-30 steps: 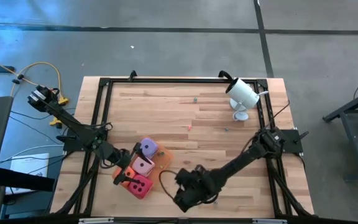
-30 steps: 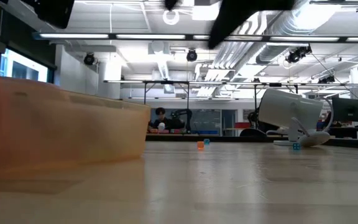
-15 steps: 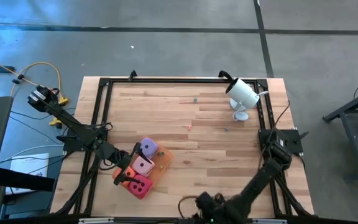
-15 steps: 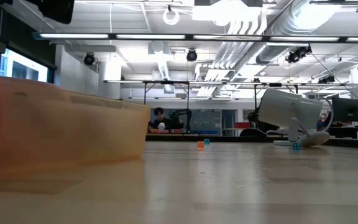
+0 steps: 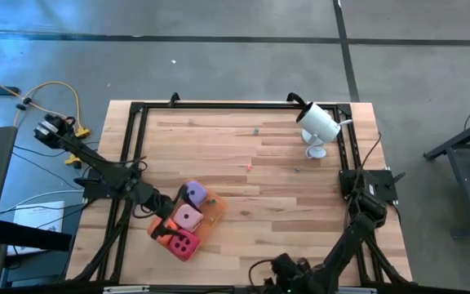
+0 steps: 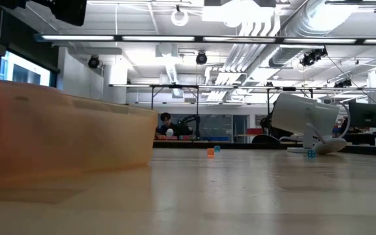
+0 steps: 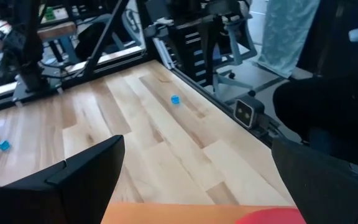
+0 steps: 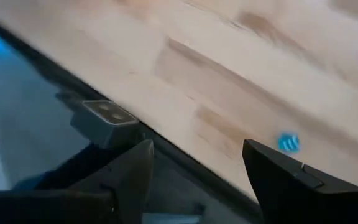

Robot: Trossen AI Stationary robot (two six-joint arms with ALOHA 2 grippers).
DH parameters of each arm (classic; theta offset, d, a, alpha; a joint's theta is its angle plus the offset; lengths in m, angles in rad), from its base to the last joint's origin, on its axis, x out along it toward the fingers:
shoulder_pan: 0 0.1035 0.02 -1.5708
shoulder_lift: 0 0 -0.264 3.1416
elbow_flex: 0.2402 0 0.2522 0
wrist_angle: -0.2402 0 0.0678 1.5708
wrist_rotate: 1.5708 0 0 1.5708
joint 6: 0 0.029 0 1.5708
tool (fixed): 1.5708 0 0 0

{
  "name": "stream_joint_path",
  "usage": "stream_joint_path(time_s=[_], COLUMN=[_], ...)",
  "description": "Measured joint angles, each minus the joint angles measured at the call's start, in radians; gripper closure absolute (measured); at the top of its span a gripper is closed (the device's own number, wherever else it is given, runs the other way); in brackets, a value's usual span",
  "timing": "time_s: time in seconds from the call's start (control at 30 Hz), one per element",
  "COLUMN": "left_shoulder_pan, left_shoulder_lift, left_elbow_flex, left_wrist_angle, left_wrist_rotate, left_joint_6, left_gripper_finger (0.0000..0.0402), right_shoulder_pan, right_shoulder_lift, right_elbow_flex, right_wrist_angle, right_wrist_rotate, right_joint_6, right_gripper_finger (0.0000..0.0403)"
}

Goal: Pick & Place Dice
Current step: Put the small blue dice into the orange bin

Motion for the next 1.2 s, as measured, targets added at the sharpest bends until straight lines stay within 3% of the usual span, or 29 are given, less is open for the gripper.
stream_joint_path(time_s=[0.1, 0.3, 0.93, 1.2], left_shoulder_pan=[0.018, 0.037, 0.037, 0.035], left_shoulder_lift=[0.0, 0.0, 0.073, 0.087], left_elbow_flex=[0.0, 0.0, 0.0, 0.0], left_wrist_angle=[0.0, -0.005, 0.046, 0.106], left_wrist_rotate=[0.0, 0.002, 0.002, 0.058], left_joint_6=[-0.035, -0.092, -0.113, -0.113], left_gripper_finger=[0.0004, 0.0004, 0.0004, 0.0004], right_shoulder_pan=[0.016, 0.01, -0.035, -0.045], right_shoulder_lift=[0.017, 0.034, 0.122, 0.158], right_elbow_flex=[0.0, -0.004, -0.013, -0.013], right_wrist_angle=[-0.026, -0.16, -0.199, -0.194], right_wrist_rotate=[-0.029, -0.141, -0.201, -0.252], right_joint_6=[0.139, 0.237, 0.173, 0.152], right_gripper_finger=[0.0164, 0.0164, 0.0164, 0.0164])
